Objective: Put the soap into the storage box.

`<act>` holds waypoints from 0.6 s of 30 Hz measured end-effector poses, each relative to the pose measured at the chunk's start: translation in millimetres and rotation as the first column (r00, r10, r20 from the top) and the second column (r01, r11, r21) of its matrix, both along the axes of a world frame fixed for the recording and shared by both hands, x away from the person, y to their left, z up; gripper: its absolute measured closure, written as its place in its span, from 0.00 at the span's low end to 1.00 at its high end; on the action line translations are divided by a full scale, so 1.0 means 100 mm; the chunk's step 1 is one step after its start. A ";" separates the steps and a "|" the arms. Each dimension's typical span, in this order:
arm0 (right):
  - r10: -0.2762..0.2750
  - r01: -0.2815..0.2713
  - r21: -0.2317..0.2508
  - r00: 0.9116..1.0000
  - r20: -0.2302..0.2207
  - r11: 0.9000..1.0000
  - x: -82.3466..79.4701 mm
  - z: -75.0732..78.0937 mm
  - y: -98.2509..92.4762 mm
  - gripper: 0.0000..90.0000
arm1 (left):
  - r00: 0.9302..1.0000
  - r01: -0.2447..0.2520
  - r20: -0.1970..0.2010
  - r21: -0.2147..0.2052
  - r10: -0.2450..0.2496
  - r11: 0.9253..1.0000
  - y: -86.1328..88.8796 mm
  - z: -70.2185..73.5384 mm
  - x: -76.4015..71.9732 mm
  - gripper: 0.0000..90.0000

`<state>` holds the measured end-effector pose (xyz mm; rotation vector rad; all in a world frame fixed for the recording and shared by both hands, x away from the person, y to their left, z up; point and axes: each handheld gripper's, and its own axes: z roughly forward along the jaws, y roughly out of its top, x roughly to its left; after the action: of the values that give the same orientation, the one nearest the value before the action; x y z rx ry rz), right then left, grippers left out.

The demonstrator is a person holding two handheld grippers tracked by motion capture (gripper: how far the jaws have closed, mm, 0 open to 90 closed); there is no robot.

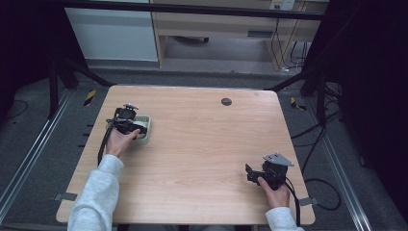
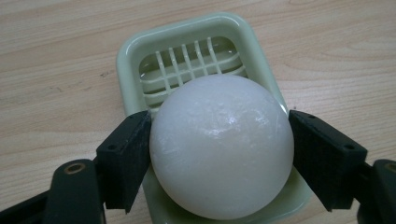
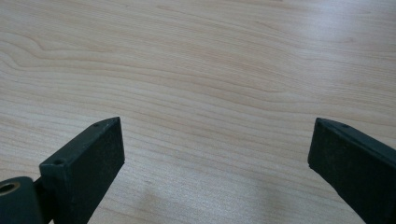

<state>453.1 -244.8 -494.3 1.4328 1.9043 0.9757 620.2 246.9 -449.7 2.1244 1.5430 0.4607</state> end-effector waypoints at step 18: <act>-0.002 0.002 0.001 1.000 0.000 1.000 0.00 0.00 0.00 0.04 | 0.997 0.029 0.073 -0.005 -0.028 1.000 0.00 0.21 -0.16 0.23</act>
<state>453.0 -244.8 -494.1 1.4356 1.9022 0.9760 604.5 247.3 -428.4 2.0986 1.4699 0.5173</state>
